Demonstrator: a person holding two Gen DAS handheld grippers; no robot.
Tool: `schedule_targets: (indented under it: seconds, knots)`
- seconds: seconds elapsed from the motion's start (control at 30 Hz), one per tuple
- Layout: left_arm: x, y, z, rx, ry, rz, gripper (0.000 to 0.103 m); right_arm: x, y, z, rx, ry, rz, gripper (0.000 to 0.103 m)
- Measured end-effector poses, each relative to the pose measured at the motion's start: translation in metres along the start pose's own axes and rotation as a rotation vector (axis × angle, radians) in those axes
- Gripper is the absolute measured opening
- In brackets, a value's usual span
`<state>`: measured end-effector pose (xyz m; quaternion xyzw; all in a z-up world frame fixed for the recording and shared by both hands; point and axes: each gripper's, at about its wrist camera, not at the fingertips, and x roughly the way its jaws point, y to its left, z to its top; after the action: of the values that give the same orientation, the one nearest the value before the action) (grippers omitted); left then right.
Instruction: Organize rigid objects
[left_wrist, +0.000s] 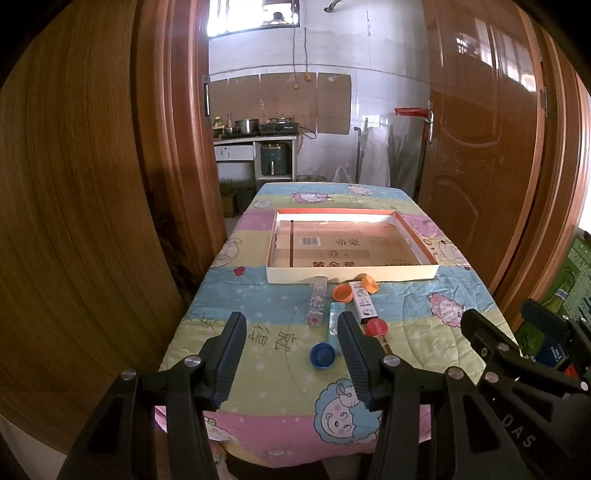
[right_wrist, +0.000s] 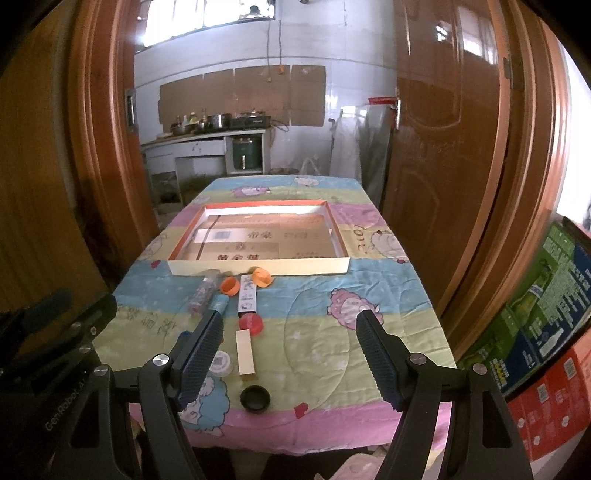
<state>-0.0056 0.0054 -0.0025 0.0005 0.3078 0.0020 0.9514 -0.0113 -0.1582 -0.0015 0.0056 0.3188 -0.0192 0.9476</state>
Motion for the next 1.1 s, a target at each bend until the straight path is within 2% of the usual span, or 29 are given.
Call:
schedule_targets:
  seconds: [0.7, 0.83, 1.0, 1.1]
  knots:
    - [0.004, 0.002, -0.007, 0.0, 0.007, 0.0, 0.052, 0.004, -0.002, -0.004, 0.0, 0.01, 0.013, 0.076]
    - [0.012, 0.007, -0.013, 0.007, 0.016, -0.026, 0.052, 0.01, -0.004, -0.014, 0.0, 0.031, 0.065, 0.076]
    - [0.033, 0.004, -0.033, 0.055, 0.052, -0.095, 0.052, 0.028, 0.002, -0.036, -0.062, 0.079, 0.124, 0.076]
    - [0.045, 0.001, -0.048, 0.08, 0.071, -0.13, 0.052, 0.043, 0.003, -0.054, -0.08, 0.136, 0.168, 0.076]
